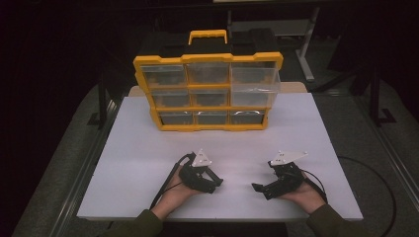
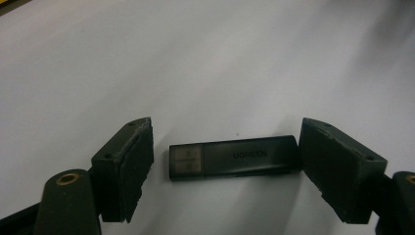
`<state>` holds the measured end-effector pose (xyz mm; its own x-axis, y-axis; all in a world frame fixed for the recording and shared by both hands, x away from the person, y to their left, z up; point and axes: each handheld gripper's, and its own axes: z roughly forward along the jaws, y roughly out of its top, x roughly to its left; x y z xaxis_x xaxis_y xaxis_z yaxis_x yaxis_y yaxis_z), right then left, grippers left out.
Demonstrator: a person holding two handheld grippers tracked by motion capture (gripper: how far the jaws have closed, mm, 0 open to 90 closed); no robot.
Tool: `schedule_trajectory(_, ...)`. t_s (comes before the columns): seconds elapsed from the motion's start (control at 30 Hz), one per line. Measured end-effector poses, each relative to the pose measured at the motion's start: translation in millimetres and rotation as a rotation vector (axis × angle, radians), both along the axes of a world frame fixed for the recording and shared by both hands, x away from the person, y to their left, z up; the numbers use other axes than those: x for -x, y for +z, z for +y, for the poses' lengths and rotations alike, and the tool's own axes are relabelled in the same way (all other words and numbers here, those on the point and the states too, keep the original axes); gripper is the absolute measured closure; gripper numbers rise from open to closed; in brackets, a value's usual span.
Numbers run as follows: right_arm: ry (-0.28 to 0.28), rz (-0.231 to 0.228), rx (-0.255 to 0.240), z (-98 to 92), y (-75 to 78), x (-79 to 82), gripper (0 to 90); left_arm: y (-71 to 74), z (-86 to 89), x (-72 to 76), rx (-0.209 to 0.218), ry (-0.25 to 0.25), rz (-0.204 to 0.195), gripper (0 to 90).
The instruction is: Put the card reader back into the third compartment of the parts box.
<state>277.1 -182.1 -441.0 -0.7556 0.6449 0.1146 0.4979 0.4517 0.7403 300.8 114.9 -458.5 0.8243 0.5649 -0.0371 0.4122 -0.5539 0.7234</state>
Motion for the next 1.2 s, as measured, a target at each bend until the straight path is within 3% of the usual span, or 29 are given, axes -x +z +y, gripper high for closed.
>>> schedule_trajectory(0.87,0.004,0.002,0.002,0.4,-0.4,-0.1,0.0,0.0,4.0,-0.6,0.007,0.009,-0.008,29.9)
schedule_trajectory(1.2,0.006,0.002,0.001,0.5,-0.3,0.0,0.0,1.0,5.0,-2.5,-0.003,-0.016,-0.005,30.3)
